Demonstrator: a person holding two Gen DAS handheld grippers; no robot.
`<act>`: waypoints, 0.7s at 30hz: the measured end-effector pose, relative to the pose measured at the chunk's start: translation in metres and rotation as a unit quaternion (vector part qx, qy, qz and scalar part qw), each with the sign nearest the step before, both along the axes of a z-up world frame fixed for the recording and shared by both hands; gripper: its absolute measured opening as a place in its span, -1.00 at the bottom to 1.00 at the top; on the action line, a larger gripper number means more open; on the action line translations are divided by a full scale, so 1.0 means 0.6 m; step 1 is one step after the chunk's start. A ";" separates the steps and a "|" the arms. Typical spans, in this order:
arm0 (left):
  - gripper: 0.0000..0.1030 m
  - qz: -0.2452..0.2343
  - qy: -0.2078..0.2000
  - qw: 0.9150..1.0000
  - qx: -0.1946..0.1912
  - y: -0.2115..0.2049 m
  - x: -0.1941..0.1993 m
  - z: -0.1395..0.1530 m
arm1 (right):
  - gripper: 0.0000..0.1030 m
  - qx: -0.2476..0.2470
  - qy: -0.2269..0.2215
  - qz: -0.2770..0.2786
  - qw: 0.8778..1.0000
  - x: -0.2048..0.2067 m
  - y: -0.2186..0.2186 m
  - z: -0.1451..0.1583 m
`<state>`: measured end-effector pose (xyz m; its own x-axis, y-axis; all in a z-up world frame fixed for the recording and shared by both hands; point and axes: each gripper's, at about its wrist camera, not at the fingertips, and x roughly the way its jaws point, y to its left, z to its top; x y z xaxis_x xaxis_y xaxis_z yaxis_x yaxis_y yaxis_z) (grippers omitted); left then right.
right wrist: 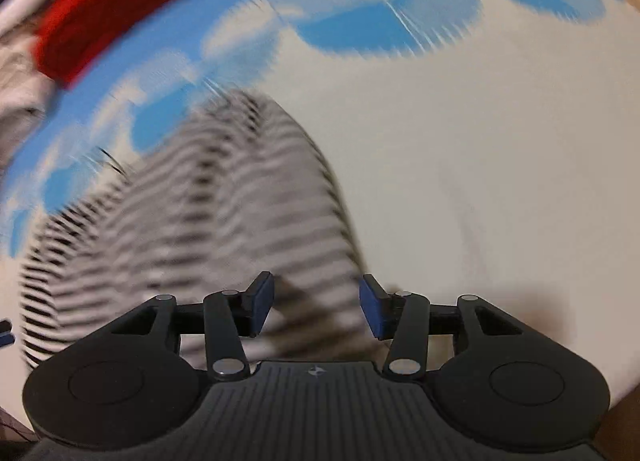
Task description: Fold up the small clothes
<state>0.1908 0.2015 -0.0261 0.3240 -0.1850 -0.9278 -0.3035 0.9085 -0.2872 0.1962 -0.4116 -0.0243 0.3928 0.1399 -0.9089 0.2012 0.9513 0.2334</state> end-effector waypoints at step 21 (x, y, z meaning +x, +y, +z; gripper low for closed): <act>-0.99 -0.053 0.020 0.997 0.054 0.032 -0.053 0.002 | -1.00 -0.010 0.008 0.000 1.000 -0.030 -0.051 -0.010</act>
<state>0.1592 0.2210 -0.0248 0.2705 -0.1135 -0.9560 -0.2143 0.9610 -0.1747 0.1784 -0.4422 -0.0301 0.3781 0.1207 -0.9179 0.2051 0.9559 0.2102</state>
